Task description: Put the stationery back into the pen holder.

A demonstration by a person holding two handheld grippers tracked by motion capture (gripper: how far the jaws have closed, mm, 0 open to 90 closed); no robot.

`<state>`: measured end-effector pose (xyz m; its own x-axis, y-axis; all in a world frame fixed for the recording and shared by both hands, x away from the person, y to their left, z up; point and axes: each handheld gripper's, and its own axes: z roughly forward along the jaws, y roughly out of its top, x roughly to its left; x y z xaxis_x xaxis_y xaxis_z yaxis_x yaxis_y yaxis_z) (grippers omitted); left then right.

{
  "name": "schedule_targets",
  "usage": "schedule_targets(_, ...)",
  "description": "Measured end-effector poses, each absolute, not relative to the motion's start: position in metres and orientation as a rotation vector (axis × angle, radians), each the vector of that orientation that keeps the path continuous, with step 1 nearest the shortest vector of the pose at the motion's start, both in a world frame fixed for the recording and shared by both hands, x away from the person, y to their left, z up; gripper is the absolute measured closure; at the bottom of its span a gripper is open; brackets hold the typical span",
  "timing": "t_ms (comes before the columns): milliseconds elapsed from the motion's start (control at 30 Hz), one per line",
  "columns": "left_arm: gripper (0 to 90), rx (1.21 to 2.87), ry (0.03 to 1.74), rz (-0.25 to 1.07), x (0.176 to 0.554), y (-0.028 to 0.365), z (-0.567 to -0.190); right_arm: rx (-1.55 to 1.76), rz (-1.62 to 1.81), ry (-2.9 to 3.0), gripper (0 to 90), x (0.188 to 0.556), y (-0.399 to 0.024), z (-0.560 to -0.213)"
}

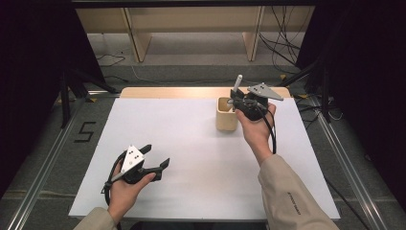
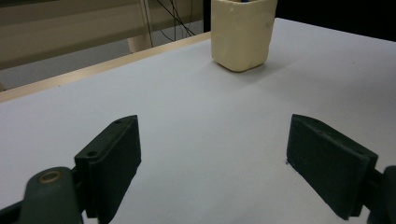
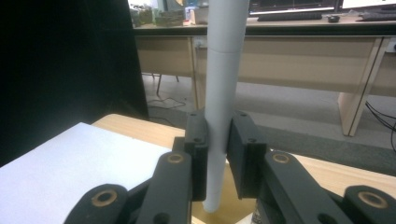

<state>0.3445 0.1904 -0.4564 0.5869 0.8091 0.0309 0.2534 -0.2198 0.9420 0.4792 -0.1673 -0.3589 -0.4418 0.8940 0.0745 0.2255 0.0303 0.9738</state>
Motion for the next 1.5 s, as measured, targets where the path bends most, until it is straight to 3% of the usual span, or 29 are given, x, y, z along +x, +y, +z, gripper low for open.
schedule_targets(1500, 18.3, 1.77, 0.873, 0.652, 0.344, 0.188, -0.459, 1.178, 1.3, 1.789, 78.9, 0.512, -0.156, -0.395)
